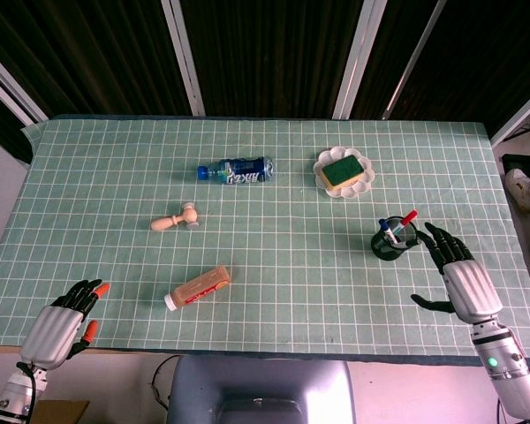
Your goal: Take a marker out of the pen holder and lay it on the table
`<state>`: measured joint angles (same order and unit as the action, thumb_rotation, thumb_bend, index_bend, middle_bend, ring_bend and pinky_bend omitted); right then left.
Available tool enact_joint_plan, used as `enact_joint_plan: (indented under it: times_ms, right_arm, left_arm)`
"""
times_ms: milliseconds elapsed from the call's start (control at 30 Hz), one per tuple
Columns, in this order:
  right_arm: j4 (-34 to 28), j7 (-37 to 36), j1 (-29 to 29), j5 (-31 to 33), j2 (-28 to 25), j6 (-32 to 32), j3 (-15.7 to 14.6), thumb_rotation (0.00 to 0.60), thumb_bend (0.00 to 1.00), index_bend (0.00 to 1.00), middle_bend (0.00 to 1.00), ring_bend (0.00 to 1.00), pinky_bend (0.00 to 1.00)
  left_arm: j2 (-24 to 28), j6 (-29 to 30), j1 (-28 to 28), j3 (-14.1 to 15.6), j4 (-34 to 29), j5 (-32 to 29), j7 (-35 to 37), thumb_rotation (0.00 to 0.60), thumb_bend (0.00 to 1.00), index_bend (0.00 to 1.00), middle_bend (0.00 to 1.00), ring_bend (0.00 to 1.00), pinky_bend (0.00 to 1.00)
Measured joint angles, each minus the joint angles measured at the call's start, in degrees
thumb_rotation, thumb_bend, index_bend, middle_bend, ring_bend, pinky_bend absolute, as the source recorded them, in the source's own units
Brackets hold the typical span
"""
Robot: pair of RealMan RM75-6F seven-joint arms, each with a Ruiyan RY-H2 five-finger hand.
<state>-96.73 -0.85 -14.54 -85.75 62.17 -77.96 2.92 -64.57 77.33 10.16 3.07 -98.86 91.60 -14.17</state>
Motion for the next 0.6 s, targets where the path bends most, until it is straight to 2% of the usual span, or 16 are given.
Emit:
enact_joint_plan:
  times_ms: [233, 333, 400, 467, 500, 600]
  right_arm:
    - [0.51, 0.69, 0.05, 0.60, 0.30, 0.18, 0.60, 0.600, 0.24, 0.05, 0.10, 0.08, 0.24]
    - [0.95, 1.54, 0.03, 1.61, 0.30, 0.48, 0.95, 0.600, 0.24, 0.05, 0.12, 0.13, 0.30]
    - [1.48, 3.06, -0.04, 3.21, 0.23, 1.10, 1.31, 0.600, 0.24, 0.06, 0.18, 0.20, 0.40]
    - [2.18, 4.56, -0.17, 5.42, 0.11, 2.02, 1.81, 0.600, 0.24, 0.09, 0.29, 0.32, 0.51]
    - [2.61, 4.97, -0.24, 6.45, 0.10, 2.35, 2.13, 0.600, 0.24, 0.12, 0.37, 0.41, 0.59]
    - [4.82, 5.09, -0.58, 9.12, 0.29, 3.40, 3.29, 0.600, 0.24, 0.19, 0.57, 0.62, 0.76]
  left_arm:
    - [-0.10, 0.08, 0.00, 0.04, -0.10, 0.18, -0.35, 0.600, 0.52, 0.15, 0.10, 0.10, 0.40]
    - [-0.07, -0.29, 0.09, 0.19, -0.11, 0.16, -0.41, 0.600, 0.52, 0.15, 0.10, 0.10, 0.40]
    - [0.05, -0.28, 0.08, 0.25, -0.18, 0.16, -0.29, 0.600, 0.52, 0.15, 0.10, 0.10, 0.40]
    - [0.13, -0.02, -0.02, 0.22, -0.18, 0.16, -0.09, 0.600, 0.52, 0.15, 0.10, 0.10, 0.40]
    - [0.14, 0.06, -0.07, 0.20, -0.18, 0.10, -0.05, 0.600, 0.52, 0.15, 0.10, 0.10, 0.40]
    - [0.12, 0.03, -0.12, 0.22, -0.30, 0.01, -0.38, 0.600, 0.53, 0.15, 0.10, 0.10, 0.40]
